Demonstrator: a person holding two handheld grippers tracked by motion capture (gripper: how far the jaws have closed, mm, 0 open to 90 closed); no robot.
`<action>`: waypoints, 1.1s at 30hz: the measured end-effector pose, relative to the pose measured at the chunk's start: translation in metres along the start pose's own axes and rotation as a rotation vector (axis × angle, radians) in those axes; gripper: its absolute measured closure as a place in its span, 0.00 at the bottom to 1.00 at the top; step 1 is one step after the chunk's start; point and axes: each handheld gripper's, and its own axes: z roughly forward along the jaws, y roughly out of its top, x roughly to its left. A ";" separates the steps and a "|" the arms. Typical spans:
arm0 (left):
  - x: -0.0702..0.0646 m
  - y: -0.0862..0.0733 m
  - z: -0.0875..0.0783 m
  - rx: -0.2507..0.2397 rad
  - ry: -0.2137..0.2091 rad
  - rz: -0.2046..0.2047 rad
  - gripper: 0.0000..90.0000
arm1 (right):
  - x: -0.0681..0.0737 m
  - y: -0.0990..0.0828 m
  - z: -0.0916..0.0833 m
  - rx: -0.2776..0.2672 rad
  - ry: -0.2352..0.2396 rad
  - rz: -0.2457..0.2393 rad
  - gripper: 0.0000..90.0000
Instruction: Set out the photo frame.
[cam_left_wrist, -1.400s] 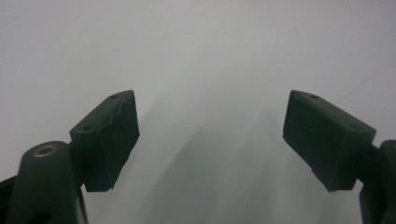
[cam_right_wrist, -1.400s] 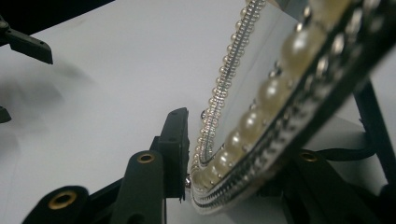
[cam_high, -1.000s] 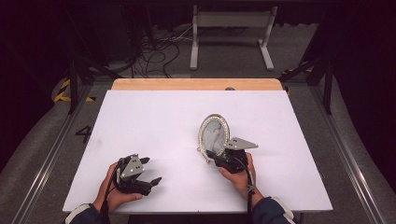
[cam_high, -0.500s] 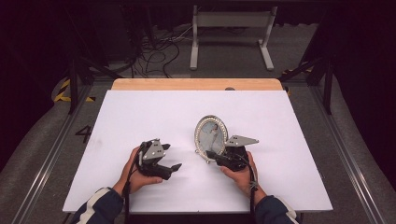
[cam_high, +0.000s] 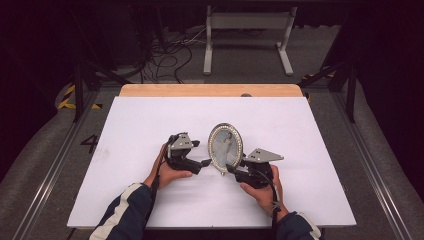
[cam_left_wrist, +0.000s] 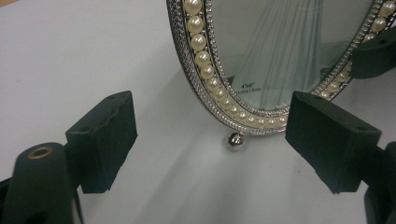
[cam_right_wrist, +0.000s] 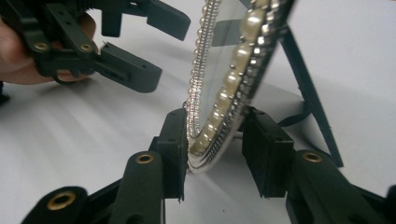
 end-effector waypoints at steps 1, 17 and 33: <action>0.000 0.001 0.001 0.002 -0.008 -0.005 0.19 | 0.001 0.000 -0.002 0.001 -0.003 0.002 0.65; -0.003 0.021 0.023 0.008 -0.074 0.019 0.23 | -0.001 0.000 -0.024 -0.081 -0.026 0.042 0.68; -0.005 0.017 0.007 0.010 -0.062 0.017 0.57 | -0.005 0.004 -0.030 -0.170 -0.055 0.038 0.87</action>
